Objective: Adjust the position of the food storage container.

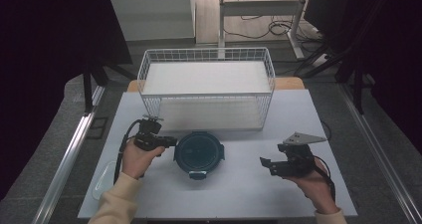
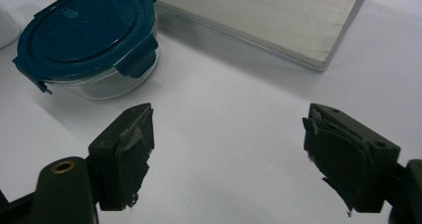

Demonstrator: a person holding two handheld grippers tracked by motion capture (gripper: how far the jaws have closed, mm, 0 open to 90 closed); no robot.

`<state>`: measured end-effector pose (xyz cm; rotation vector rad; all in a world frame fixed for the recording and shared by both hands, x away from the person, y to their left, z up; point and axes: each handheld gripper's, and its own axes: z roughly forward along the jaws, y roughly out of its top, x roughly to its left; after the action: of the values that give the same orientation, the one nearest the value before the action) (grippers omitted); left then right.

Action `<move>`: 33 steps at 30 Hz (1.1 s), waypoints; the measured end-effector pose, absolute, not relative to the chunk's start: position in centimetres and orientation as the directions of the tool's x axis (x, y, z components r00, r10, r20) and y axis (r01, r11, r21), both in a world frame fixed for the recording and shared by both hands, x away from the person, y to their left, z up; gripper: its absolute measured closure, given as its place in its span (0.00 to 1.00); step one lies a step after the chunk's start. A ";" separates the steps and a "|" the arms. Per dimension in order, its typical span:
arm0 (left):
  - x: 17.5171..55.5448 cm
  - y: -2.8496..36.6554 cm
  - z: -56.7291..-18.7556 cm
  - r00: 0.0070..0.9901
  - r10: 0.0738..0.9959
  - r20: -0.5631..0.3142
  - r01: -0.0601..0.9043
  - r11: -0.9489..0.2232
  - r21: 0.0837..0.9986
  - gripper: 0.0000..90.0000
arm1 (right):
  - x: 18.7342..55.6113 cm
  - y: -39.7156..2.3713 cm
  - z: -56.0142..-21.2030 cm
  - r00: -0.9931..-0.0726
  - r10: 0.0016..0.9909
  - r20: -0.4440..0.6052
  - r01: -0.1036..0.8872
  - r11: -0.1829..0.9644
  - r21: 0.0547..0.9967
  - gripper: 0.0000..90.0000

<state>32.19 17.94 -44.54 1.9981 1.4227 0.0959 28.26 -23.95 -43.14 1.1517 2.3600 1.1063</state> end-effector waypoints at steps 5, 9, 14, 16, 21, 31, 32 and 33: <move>32.6 18.1 -45.2 0.373 0.886 -0.277 0.819 -0.174 0.547 0.98 | 28.2 -23.9 -43.2 -0.640 0.765 0.067 0.542 0.388 0.745 0.21; 32.8 17.8 -45.8 0.366 0.894 -0.258 0.826 -0.183 0.534 1.00 | 28.3 -23.9 -43.3 -0.640 0.766 0.067 0.544 0.390 0.743 0.21; 33.2 17.7 -46.6 0.373 0.896 -0.240 0.833 -0.210 0.512 1.00 | 28.3 -23.7 -43.5 -0.641 0.764 0.067 0.546 0.393 0.739 0.21; 33.3 17.4 -47.0 0.364 0.896 -0.254 0.837 -0.194 0.512 1.00 | 28.4 -23.7 -43.6 -0.644 0.762 0.064 0.545 0.399 0.738 0.21; 33.6 17.4 -47.8 0.363 0.896 -0.257 0.843 -0.198 0.500 1.00 | 28.5 -23.8 -43.8 -0.642 0.764 0.064 0.550 0.400 0.733 0.21; 33.5 17.3 -48.0 0.356 0.893 -0.277 0.844 -0.180 0.505 1.00 | 28.5 -23.7 -43.9 -0.643 0.763 0.061 0.548 0.403 0.733 0.21; 33.4 17.3 -48.0 0.363 0.890 -0.274 0.843 -0.189 0.503 1.00 | 28.5 -23.7 -43.9 -0.642 0.764 0.062 0.549 0.402 0.733 0.21; 33.4 17.2 -48.0 0.363 0.889 -0.281 0.843 -0.184 0.506 1.00 | 28.6 -23.7 -43.9 -0.642 0.764 0.062 0.550 0.402 0.732 0.21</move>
<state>33.42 17.16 -47.99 2.0387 1.4941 0.1012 28.55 -23.65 -43.87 1.1480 2.3795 1.0805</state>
